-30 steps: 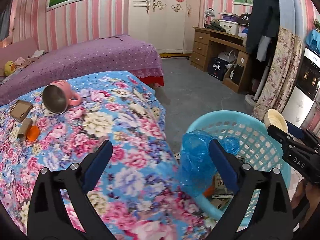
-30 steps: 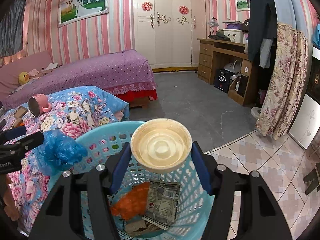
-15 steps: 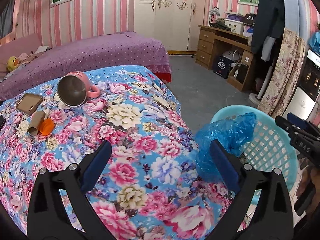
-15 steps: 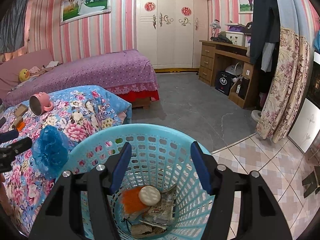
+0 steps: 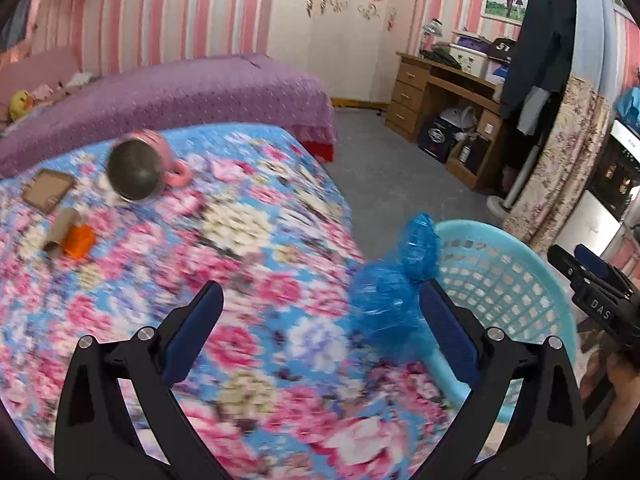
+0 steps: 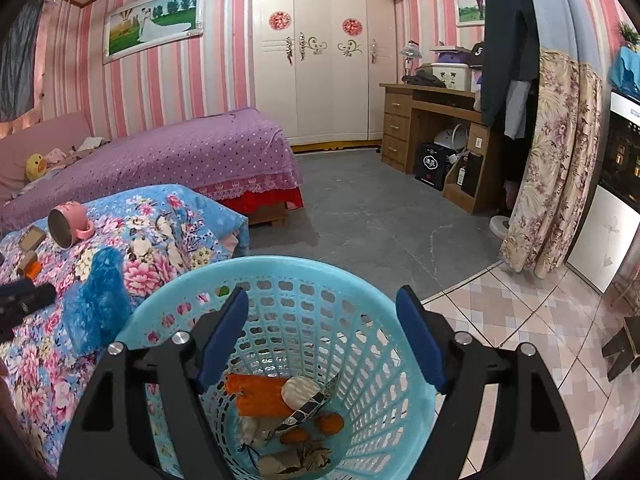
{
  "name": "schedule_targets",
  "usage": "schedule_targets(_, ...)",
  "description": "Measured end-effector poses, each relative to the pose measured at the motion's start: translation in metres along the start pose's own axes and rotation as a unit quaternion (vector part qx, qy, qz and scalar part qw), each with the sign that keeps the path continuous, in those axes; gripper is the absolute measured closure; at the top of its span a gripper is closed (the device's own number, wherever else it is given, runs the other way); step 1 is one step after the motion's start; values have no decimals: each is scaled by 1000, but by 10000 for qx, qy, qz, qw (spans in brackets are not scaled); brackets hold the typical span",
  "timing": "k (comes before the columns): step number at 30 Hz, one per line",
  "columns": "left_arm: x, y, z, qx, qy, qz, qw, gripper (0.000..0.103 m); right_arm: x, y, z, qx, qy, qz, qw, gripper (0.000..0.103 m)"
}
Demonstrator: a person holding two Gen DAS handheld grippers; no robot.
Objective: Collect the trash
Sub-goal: 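Open the left gripper to drop the bag while the right gripper releases the lid, then move both tools back over the bed toward the cardboard tube and orange cap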
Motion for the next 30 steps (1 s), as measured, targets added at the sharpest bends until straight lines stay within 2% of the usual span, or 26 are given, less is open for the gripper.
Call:
schedule_targets(2, 6, -11, -14, 112, -97, 96, 9998, 11, 0, 1, -4, 14, -52, -14, 10000, 28)
schedule_targets(4, 15, -24, -29, 196, -310, 274, 9990, 27, 0, 1, -9, 45, -75, -23, 10000, 28)
schedule_targets(6, 25, -35, -43, 410, -498, 499, 9967, 64, 0, 1, -16, 82, -125, -29, 9999, 28)
schedule_targets(8, 28, -36, -56, 515, -713, 496, 9949, 73, 0, 1, -21, 99, -210, -41, 9997, 28)
schedule_targets(10, 23, -30, -66, 563, -850, 333, 9942, 75, -1, 1, -25, 121, -268, -65, 9995, 28)
schedule_targets(14, 14, -19, -88, 863, -893, 245, 9920, 74, -3, 3, -31, 206, -357, -125, 9991, 28)
schedule_targets(16, 13, -18, -96, 799, -978, 227, 9917, 66, -2, 4, -34, 238, -375, -119, 9989, 28)
schedule_targets(18, 14, -20, -99, 784, -977, 225, 9919, 44, -1, 4, -38, 300, -394, -104, 9987, 28)
schedule_targets(21, 11, -18, -96, 700, -910, 136, 9933, 26, -1, 4, -42, 342, -459, -113, 9983, 28)
schedule_targets(24, 6, -14, -86, 626, -855, 89, 9943, 21, -3, 3, -41, 347, -460, -115, 9983, 28)
schedule_targets(27, -1, -6, -61, 362, -782, -54, 9963, 13, -5, 1, -30, 363, -349, -103, 9987, 26)
schedule_targets(29, -6, -1, -41, 230, -692, -125, 9973, 11, -7, -1, -21, 373, -294, -92, 9988, 21)
schedule_targets(30, -8, 1, -30, 165, -651, -143, 9976, 10, -7, -1, -17, 365, -274, -92, 9989, 14)
Point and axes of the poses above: each gripper's, at about its wrist camera, not at the fingertips, and y roughly against the way its jaws point, z to its left, x to its underside, the point moved 8 cm from there along -y, roughly the way its jaws point, and after that the axes turned 4 degrees about -z, right-handed, at the moved point
